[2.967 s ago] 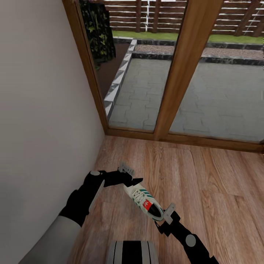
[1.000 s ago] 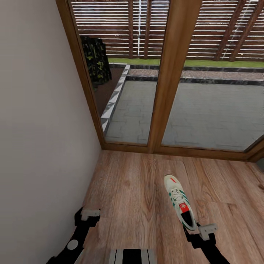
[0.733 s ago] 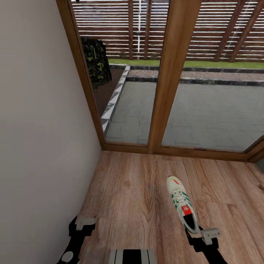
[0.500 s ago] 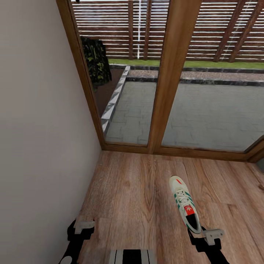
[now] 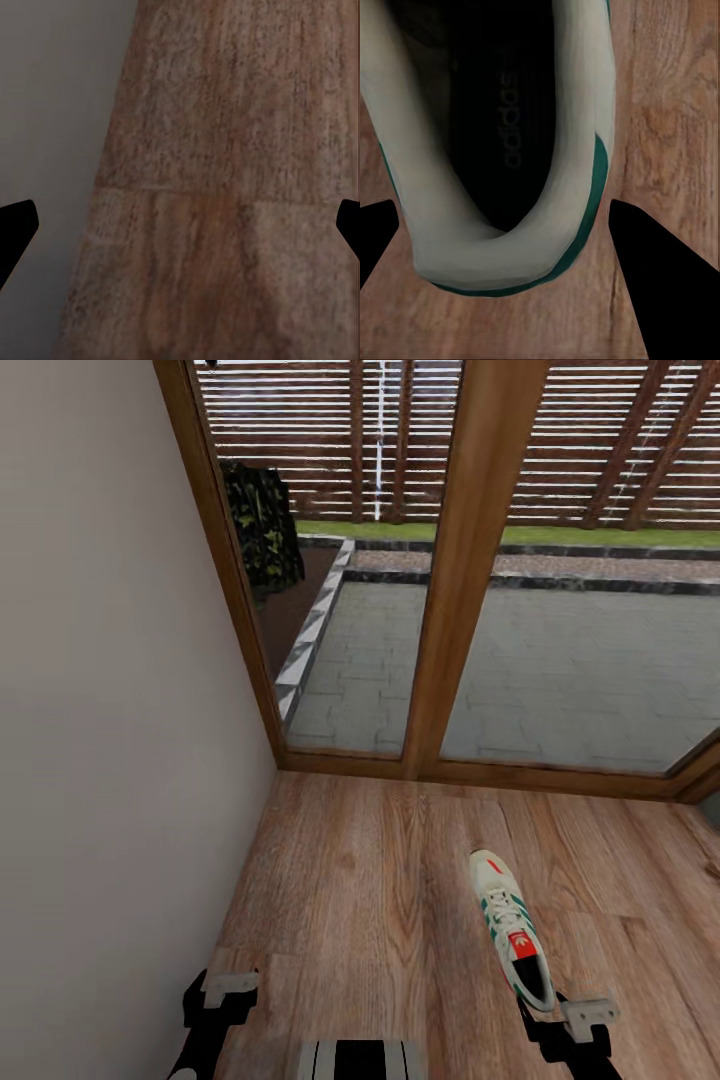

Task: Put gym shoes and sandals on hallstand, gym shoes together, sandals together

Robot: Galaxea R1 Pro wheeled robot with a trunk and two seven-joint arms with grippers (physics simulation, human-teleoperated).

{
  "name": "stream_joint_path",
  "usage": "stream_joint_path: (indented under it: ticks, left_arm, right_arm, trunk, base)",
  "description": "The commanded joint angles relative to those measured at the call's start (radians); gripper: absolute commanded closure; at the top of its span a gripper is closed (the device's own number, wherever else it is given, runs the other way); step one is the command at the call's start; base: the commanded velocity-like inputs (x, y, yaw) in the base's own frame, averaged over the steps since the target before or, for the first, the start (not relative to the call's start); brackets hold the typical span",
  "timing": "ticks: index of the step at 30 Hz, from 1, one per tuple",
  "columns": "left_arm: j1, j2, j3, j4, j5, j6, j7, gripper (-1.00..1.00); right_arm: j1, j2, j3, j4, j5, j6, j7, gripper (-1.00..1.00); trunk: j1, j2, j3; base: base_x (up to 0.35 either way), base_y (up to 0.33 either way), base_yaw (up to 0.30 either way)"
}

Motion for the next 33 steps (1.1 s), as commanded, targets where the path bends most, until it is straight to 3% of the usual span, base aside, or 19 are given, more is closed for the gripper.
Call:
stream_joint_path:
  ticks: [1, 9, 27, 33]
  left_arm:
    - [-0.001, 0.001, -0.009, 0.001, 0.005, -0.003, 0.007, -1.00]
    - [-0.001, -0.001, -0.011, 0.001, 0.001, -0.003, 0.007, -1.00]
    - [-0.001, -0.002, -0.012, 0.001, 0.003, -0.003, 0.007, -1.00]
    - [-0.001, -0.002, -0.011, 0.001, 0.005, -0.003, 0.008, -1.00]
  right_arm:
    - [-0.001, 0.000, -0.010, 0.003, 0.007, -0.006, 0.007, 1.00]
    - [-0.001, -0.001, -0.044, 0.007, 0.008, -0.007, 0.008, 1.00]
    - [-0.001, 0.008, -0.047, 0.029, 0.007, -0.011, 0.007, 1.00]
    - [-0.001, 0.008, -0.047, 0.030, 0.007, -0.011, 0.007, 1.00]
  trunk:
    - [0.000, 0.000, -0.001]
    - [0.000, 0.000, -0.001]
    - [0.000, 0.000, 0.000]
    - [0.000, 0.000, 0.003]
  base:
    - [0.000, 0.000, 0.000]
    - [0.040, -0.046, 0.000]
    - [0.069, -0.239, 0.003]
    - [0.000, -0.274, 0.178]
